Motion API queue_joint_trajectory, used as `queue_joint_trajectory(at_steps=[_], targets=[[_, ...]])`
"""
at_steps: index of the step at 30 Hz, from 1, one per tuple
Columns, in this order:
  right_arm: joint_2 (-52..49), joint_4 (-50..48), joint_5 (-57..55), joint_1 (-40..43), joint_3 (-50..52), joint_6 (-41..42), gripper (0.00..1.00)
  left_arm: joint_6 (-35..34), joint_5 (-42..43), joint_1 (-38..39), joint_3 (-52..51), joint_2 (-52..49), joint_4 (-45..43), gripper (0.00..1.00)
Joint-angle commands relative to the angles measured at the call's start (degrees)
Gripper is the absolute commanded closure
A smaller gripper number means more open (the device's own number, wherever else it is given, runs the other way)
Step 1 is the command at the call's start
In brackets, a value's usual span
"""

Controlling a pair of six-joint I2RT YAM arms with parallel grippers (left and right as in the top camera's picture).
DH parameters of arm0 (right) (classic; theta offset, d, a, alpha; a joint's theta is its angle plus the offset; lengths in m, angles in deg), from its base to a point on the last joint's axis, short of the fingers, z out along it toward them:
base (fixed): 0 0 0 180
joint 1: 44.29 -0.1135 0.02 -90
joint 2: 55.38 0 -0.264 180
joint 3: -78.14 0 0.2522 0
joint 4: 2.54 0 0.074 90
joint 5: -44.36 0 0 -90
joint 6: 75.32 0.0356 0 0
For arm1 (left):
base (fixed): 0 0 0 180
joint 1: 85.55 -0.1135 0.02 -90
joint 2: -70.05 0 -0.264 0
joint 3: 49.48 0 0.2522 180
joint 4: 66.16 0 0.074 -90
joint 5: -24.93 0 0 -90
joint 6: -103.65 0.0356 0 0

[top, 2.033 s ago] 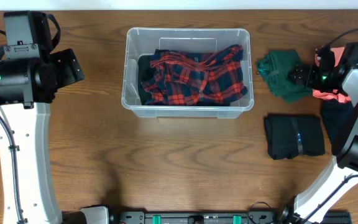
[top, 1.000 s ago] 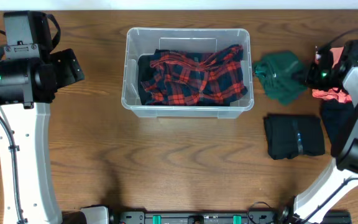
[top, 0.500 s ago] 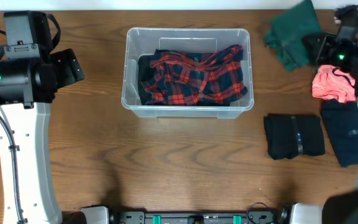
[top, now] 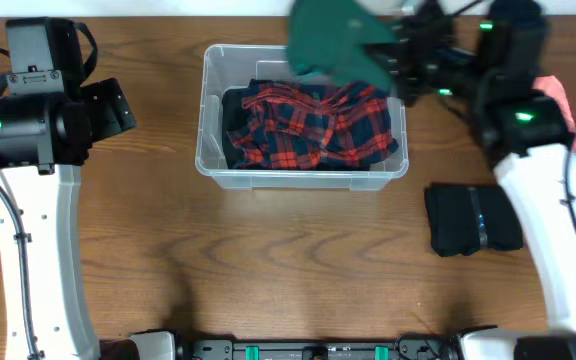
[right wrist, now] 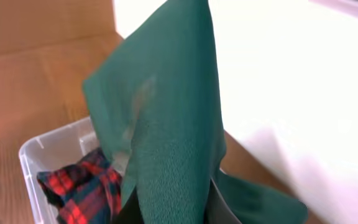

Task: Pack container
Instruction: 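Carry the green cloth over the bin and lower it in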

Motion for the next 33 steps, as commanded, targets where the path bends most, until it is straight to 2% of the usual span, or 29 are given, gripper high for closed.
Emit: queue_joint_trajectory(at_steps=[1,9,18,27,33], targets=[[-3.82,-3.91,0.63,-4.79,-1.22,-7.19,0.99,-0.09,-0.70,-0.20,0.31,0.09,0.15,0.02],[-13.64,-13.42,-2.21,-11.23,-1.22,-6.01,0.99,-0.09,-0.70,-0.20,0.31,0.09,0.15,0.02],[-21.59,-20.31,-2.38,-12.17,-1.22,-0.96,0.99,-0.09,-0.70,-0.20,0.31,0.09,0.15,0.02],[-25.16,-22.29,-2.38,-12.50,-1.22,1.05,0.99,-0.09,-0.70,-0.20,0.31,0.09,0.15,0.02],[-23.39,-23.54,-2.10,-12.50,-1.27,3.96,0.99,-0.11,-0.70,-0.20,0.31,0.09,0.15,0.02]])
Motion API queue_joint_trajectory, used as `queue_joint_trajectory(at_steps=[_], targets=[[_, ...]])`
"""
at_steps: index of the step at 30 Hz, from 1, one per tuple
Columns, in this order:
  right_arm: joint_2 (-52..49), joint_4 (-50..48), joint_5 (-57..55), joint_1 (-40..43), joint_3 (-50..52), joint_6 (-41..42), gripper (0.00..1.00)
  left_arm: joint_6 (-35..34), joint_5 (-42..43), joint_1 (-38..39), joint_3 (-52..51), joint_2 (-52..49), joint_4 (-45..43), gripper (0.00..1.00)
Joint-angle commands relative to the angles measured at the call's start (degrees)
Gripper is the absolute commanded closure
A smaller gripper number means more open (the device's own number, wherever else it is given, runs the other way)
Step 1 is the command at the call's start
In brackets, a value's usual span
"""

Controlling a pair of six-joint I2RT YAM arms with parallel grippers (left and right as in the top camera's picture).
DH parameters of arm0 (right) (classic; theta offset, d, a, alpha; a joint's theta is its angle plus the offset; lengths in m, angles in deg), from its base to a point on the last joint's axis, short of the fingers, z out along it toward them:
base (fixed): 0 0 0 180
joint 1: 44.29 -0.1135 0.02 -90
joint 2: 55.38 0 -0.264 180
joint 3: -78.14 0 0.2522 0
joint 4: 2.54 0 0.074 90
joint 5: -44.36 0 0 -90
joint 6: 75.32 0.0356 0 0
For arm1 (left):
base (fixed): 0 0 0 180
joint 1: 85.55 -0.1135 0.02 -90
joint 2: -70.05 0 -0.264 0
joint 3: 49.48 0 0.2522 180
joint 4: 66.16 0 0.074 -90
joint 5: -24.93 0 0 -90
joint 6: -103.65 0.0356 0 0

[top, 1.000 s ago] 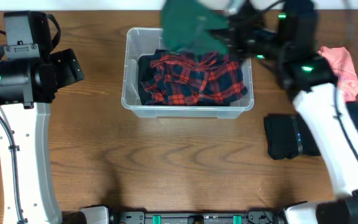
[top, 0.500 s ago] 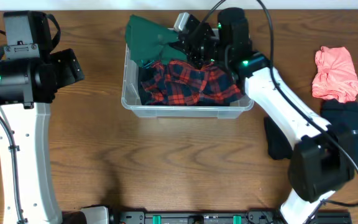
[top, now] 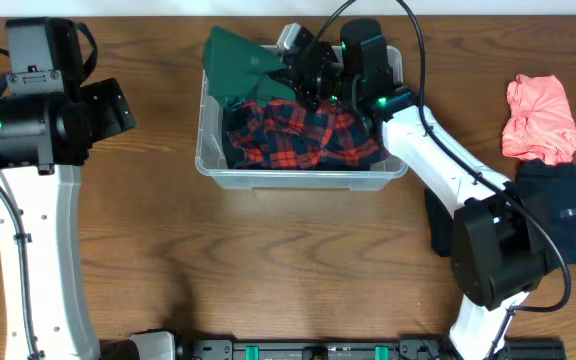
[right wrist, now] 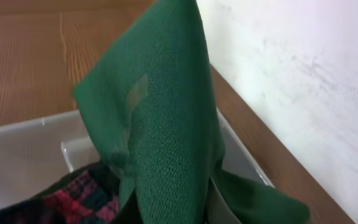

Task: Pack container
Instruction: 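Carry the green cloth over the bin and lower it in, then release and press the green cloth into the bin's left corner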

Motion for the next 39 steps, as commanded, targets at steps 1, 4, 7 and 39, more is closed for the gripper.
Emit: queue_joint_trajectory(at_steps=[1,4,7,39], targets=[[1.92,-0.35,0.92,-0.59,-1.27,2.78,0.99,-0.09,-0.70,-0.20,0.31,0.09,0.13,0.02],[5.05,1.88,0.92,-0.59,-1.42,2.75,0.99,-0.11,-0.70,-0.20,0.31,0.09,0.13,0.02],[7.63,5.01,0.92,-0.59,-1.44,2.51,0.99,-0.09,-0.70,-0.20,0.31,0.09,0.13,0.02],[7.85,14.86,-17.46,-0.39,-1.57,4.04,0.01,-0.11,-0.70,-0.20,0.31,0.09,0.13,0.02]])
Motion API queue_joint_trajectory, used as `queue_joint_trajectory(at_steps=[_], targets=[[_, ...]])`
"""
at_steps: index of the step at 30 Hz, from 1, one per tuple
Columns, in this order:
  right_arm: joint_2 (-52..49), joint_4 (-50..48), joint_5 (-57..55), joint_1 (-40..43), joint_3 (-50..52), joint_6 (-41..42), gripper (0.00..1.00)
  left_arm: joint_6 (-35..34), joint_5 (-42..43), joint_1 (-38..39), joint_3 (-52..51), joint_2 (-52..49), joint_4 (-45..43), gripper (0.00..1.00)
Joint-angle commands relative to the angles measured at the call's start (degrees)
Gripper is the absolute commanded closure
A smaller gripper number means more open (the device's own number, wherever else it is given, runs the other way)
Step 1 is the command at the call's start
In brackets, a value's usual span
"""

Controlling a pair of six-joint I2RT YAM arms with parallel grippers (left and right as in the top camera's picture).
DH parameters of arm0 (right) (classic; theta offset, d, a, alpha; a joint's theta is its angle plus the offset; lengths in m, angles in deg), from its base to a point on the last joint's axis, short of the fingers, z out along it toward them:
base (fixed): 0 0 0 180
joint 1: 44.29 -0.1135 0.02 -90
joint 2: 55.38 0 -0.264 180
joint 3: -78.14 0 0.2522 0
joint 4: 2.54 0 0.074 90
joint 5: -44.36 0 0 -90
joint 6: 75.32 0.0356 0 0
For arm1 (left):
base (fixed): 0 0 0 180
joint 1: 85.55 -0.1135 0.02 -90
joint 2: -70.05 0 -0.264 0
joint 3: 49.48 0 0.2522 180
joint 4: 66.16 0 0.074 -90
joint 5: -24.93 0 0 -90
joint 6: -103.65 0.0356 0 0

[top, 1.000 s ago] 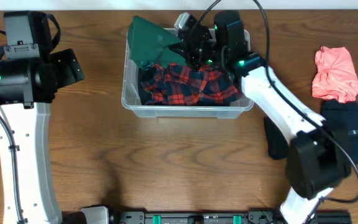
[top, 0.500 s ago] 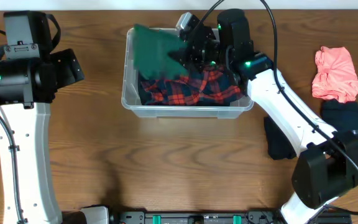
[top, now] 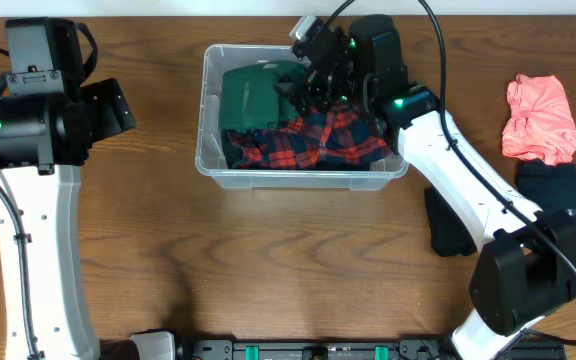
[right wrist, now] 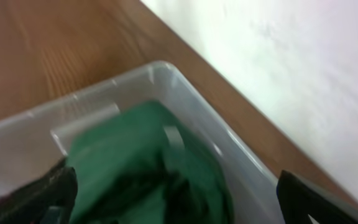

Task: Pack container
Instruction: 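Release and press the green cloth into the bin's left corner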

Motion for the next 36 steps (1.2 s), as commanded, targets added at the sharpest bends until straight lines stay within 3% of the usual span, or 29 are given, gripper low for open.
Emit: queue_joint_trajectory(at_steps=[1,5,11,14,21,36], targets=[[0.07,1.90,-6.45,0.20,-1.44,1.73,0.01,-0.09,-0.70,-0.20,0.33,0.09,0.13,0.02],[-1.18,3.65,-8.48,0.87,-1.44,1.70,0.01,-0.09,-0.70,-0.20,0.33,0.09,0.13,0.02],[-2.73,2.60,-6.95,0.50,-1.44,2.82,0.28,-0.09,-0.70,-0.20,0.33,0.09,0.13,0.02],[-3.74,0.76,-6.97,-0.50,-1.44,3.28,0.36,-0.09,-0.70,-0.20,0.33,0.09,0.13,0.02],[-7.56,-5.20,-6.99,-2.32,-1.44,5.70,0.45,-0.11,-0.70,-0.20,0.33,0.09,0.13,0.02],[-21.07,-14.58,-11.82,-0.85,-1.44,10.32,0.46,-0.09,-0.70,-0.20,0.33,0.09,0.13,0.02]])
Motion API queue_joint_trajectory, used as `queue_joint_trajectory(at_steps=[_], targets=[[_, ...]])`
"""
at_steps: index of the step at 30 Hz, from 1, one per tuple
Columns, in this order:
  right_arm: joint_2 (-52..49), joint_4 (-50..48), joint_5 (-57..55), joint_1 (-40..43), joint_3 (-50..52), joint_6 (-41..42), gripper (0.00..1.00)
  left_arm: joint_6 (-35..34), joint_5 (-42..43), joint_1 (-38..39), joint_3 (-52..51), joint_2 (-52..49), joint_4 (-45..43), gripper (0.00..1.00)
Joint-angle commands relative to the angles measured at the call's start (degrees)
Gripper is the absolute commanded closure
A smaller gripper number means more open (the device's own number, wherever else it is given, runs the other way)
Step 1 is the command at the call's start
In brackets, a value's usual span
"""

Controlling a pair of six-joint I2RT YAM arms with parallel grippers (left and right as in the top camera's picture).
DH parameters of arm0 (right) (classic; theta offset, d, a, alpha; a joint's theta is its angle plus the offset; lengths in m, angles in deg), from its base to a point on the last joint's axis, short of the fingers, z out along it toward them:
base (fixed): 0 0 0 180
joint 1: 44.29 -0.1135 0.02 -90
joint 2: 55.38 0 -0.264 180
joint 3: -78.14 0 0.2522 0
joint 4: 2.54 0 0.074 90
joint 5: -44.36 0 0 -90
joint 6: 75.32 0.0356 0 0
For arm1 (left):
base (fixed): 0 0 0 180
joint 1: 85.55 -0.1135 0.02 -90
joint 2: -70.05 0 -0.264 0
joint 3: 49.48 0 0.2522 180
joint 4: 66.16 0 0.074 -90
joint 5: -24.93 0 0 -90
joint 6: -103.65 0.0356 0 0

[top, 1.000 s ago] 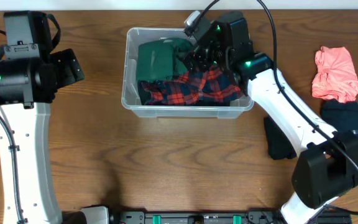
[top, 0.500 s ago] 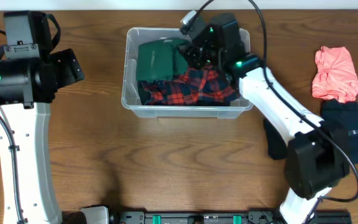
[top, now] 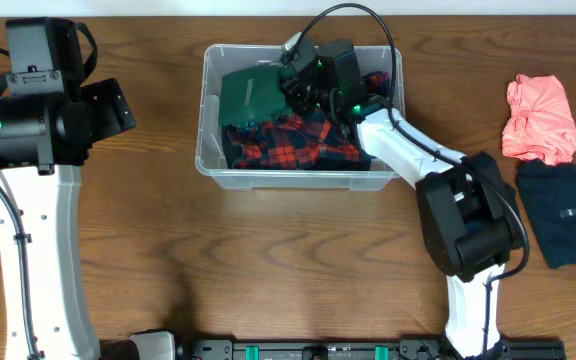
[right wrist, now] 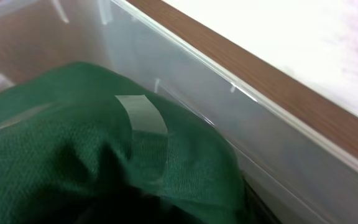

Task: Pack container
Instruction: 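Release and press the green cloth into the bin's left corner, then move the right gripper to the pink shirt and grasp it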

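Note:
The clear plastic bin (top: 206, 158) stands at the back middle of the table, with a red and navy plaid cloth (top: 303, 140) in it. A green cloth (top: 253, 92) lies on top in the bin's far left part. My right gripper (top: 303, 85) is down in the bin against the green cloth's right edge. The right wrist view is filled by the green cloth (right wrist: 73, 130) and the bin's wall (right wrist: 229, 112); the cloth hides the fingers. My left gripper (top: 111, 108) hangs at the table's left, away from the bin.
A pink cloth (top: 540, 120) lies at the far right of the table, with a dark navy cloth (top: 563, 215) just in front of it. The right arm reaches from the front right across to the bin.
My right gripper has gone lower and further left into the bin and now presses against the green cloth, which has flattened. The left arm has not moved.
First my right gripper held the green cloth hanging above the bin's back right. Then it held the cloth over the bin's far left corner. Later the cloth lay in the bin with the fingers open above it. Now the gripper is down against it.

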Motion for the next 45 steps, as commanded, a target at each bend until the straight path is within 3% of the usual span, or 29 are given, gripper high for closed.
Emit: queue_joint_trajectory(at_steps=[1,7,19,23,26,30,34,45], targets=[[-2.75,1.20,-2.84,0.79,-0.50,1.40,0.46,-0.09,-0.70,-0.20,0.33,0.09,0.13,0.02],[-2.08,3.87,-2.75,1.77,-0.66,1.84,0.44,-0.09,-0.70,-0.20,0.33,0.09,0.13,0.02],[16.63,12.52,-2.27,2.10,-0.81,1.31,0.01,-0.09,-0.70,-0.20,0.33,0.09,0.13,0.02],[22.34,23.76,1.81,2.10,-0.81,1.31,0.01,-0.09,-0.70,-0.20,0.33,0.09,0.13,0.02],[25.86,29.70,-2.49,2.84,-0.81,0.72,0.01,-0.09,-0.70,-0.20,0.33,0.09,0.13,0.02],[29.11,36.28,-11.76,7.37,-0.81,10.34,0.04,-0.11,-0.70,-0.20,0.33,0.09,0.13,0.02],[29.99,41.92,-10.75,16.02,-0.81,15.72,0.08,-0.09,-0.70,-0.20,0.33,0.09,0.13,0.02],[25.70,41.38,-4.00,39.12,-0.22,15.74,0.07,-0.09,-0.70,-0.20,0.33,0.09,0.13,0.02]])
